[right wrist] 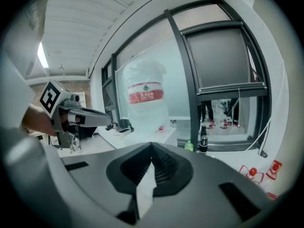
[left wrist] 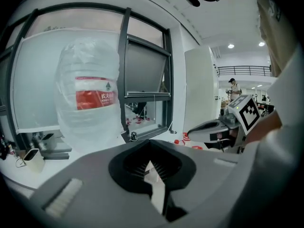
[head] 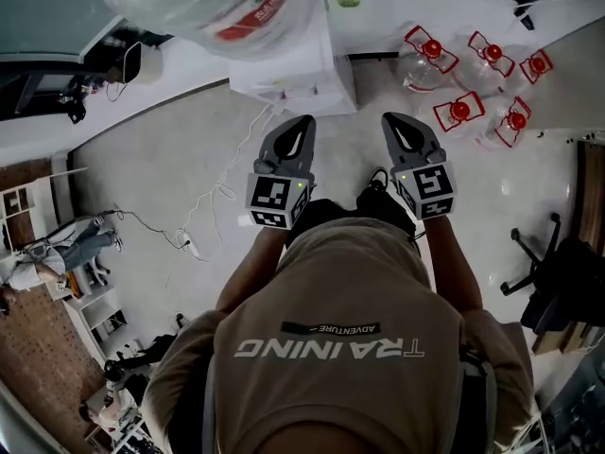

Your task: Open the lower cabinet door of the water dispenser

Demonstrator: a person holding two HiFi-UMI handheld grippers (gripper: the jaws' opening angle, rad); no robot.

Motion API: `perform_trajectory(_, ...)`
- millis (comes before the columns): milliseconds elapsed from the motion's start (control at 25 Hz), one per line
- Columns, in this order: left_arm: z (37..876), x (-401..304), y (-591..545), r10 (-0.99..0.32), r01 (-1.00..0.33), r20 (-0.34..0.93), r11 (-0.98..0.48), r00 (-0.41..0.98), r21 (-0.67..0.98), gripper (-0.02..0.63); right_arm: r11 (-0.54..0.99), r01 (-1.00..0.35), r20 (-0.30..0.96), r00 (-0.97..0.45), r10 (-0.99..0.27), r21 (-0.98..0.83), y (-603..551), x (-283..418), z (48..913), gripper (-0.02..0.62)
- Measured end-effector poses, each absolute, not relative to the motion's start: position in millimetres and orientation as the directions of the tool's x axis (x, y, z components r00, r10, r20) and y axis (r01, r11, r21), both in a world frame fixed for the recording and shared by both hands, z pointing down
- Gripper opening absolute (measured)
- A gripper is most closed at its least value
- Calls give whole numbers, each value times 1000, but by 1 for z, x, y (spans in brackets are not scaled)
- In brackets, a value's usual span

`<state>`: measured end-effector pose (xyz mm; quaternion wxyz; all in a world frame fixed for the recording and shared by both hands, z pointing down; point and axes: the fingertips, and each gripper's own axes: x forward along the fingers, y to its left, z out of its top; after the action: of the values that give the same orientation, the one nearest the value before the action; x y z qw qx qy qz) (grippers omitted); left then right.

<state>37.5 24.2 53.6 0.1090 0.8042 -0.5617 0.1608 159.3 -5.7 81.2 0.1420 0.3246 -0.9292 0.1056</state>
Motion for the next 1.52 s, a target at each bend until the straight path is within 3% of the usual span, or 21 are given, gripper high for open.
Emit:
perform_trajectory(480, 69, 10, -1, -863, -954, 429, -299, 266, -11, 0, 790, -597, 370, -772, -517, -143, -38, 131, 108, 9)
perform_trajectory(840, 79, -10, -35, -847, -922, 387, -385, 366, 29, 0, 740, -669, 386, -704, -596, -78, -55, 109, 90, 9)
perform_trajectory(1120, 78, -39, -61, -837, -892, 333, -451, 435, 32, 0, 719, -691, 407, -638, -654, 72, -73, 79, 71, 8)
perform_trajectory(1240, 85, -35, -75, -813, -863, 324, -505, 483, 21, 1, 680, -732, 388, -616, -686, 40, -80, 70, 74, 9)
perform_trajectory(1400, 93, -19, -73, -768, -824, 347, -566, 539, 25, 0, 665, -747, 415, -602, -682, 9, -70, 68, 92, 9)
perform_trajectory(1520, 97, -9, -71, -744, -805, 369, -593, 557, 22, 0, 710, -698, 453, -604, -655, 96, -66, 63, 100, 9)
